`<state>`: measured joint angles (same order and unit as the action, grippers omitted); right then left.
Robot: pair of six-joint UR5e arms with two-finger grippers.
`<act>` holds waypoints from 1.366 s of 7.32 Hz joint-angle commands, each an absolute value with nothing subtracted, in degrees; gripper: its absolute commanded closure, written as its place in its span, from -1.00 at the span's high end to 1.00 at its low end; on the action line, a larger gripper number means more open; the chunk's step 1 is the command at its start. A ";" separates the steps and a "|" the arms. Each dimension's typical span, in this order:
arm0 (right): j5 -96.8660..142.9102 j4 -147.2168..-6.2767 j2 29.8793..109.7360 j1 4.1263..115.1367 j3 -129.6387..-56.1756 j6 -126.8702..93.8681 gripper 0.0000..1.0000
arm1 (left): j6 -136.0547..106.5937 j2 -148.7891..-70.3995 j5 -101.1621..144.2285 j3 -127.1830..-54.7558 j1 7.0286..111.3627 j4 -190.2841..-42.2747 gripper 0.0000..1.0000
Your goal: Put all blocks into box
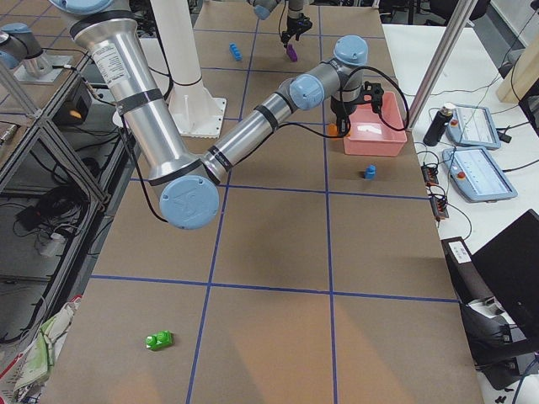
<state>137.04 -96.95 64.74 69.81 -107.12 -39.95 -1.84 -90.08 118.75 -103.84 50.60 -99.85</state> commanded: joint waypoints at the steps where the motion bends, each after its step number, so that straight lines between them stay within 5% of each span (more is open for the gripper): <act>1: 136.76 -96.94 63.29 69.08 -106.70 -40.52 -1.00 | -1.76 -92.27 117.77 -100.39 49.05 -100.10 1.00; 5: 136.67 -96.94 62.06 68.82 -106.61 -40.52 -1.00 | -1.84 -93.25 117.69 -93.88 47.46 -107.04 0.99; 6: 136.58 -96.94 61.96 68.82 -106.61 -40.52 -1.00 | -1.93 -93.25 118.29 -94.39 47.46 -106.62 0.57; 7: 136.67 -96.94 61.96 68.73 -106.61 -40.52 -1.00 | -1.93 -92.90 119.26 -95.00 47.55 -106.18 -0.34; 8: 136.67 -96.94 61.96 68.73 -106.79 -40.52 -1.00 | -2.02 -91.68 122.14 -96.92 48.07 -105.82 -0.99; 10: 136.67 -96.94 61.96 68.73 -106.87 -40.52 -1.00 | -2.63 -88.60 124.89 -106.29 48.25 -95.79 -1.00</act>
